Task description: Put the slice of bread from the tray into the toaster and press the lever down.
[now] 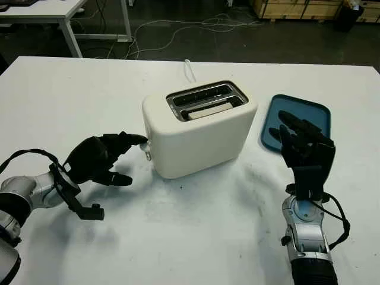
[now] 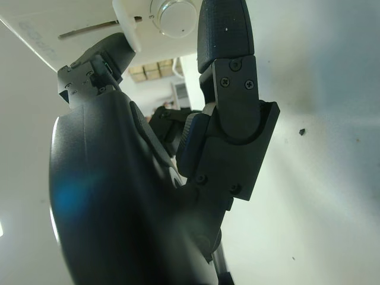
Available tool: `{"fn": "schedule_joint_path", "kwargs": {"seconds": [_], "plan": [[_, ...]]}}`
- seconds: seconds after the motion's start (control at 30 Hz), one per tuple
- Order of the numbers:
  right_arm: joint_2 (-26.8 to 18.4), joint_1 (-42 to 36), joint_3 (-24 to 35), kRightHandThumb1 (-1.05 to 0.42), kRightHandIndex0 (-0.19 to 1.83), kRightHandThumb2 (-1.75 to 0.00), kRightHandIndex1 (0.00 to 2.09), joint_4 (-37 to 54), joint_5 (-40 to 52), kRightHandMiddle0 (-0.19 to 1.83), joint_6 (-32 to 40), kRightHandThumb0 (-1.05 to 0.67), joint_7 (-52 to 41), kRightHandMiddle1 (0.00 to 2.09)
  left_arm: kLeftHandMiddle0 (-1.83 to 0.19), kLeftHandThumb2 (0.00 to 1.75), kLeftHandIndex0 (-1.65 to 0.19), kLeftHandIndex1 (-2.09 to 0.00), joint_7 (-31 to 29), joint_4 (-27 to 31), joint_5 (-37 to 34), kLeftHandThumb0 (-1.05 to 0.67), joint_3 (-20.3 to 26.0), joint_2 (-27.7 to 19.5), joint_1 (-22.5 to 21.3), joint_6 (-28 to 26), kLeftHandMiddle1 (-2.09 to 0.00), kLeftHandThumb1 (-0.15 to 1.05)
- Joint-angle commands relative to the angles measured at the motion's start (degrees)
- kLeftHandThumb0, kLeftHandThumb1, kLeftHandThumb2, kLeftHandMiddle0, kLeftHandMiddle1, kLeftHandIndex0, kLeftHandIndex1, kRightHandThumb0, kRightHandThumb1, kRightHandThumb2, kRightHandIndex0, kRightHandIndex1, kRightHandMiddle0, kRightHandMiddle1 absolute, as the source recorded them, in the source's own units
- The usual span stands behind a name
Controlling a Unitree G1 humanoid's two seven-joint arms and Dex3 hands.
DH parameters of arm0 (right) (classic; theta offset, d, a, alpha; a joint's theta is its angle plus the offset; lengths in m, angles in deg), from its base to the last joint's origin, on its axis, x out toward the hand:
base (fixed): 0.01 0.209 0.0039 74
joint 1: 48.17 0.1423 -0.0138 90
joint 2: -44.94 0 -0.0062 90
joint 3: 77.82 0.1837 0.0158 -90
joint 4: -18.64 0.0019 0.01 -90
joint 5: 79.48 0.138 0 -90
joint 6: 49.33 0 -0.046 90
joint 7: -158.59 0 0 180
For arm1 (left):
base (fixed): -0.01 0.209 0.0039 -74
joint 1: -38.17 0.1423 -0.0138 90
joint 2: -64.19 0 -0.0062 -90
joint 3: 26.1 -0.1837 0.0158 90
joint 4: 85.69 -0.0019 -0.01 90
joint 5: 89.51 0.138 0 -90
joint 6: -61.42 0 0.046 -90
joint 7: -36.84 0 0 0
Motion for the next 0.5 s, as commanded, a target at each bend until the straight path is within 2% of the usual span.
{"fn": "schedule_joint_path", "kwargs": {"seconds": [0.0, 0.13, 0.23, 0.33, 0.47], "plan": [[-0.3, 0.2, 0.2, -0.92, 1.21, -0.18, 0.00, 0.2, -0.3, 1.05, 0.5, -0.76, 0.2, 0.00, -0.68, 0.54, -0.09, -1.39, -8.1, -0.7, 5.6, -0.87, -4.8, 3.5, 3.6, 1.1, -1.72, 0.92], [-0.4, 0.8, 0.3, -0.92, 1.21, -0.18, 0.00, -1.1, 0.1, 1.06, -0.3, -0.75, 0.0, 0.00, -0.88, 0.77, -0.03, -1.42, -8.2, 3.0, -1.7, -0.85, 1.5, 1.8, 3.5, 1.8, -1.74, 0.92], [-0.5, 1.2, 0.2, -0.92, 1.21, -0.18, 0.00, -1.9, 0.3, 1.06, -0.7, -0.75, -0.1, 0.00, -1.08, 0.83, 0.00, -1.43, -8.0, 5.4, -6.7, -0.86, 7.4, 1.9, 3.8, 2.7, -1.75, 0.92], [-0.2, 1.5, 0.3, -0.92, 1.22, -0.17, 0.01, -1.8, 0.7, 1.06, -0.2, -0.74, -0.1, 0.00, -0.97, 0.78, 0.00, -1.39, -9.7, 7.8, -11.5, -0.85, 13.0, 2.2, 4.6, 5.3, -1.75, 0.92], [-0.3, 1.5, 0.2, -0.92, 1.21, -0.17, 0.00, -1.8, 0.6, 1.06, 0.0, -0.74, -0.1, 0.00, -0.90, 0.73, 0.00, -1.37, -12.5, 9.8, -12.4, -0.83, 17.6, 1.8, 5.2, 6.5, -1.75, 0.92]]}}
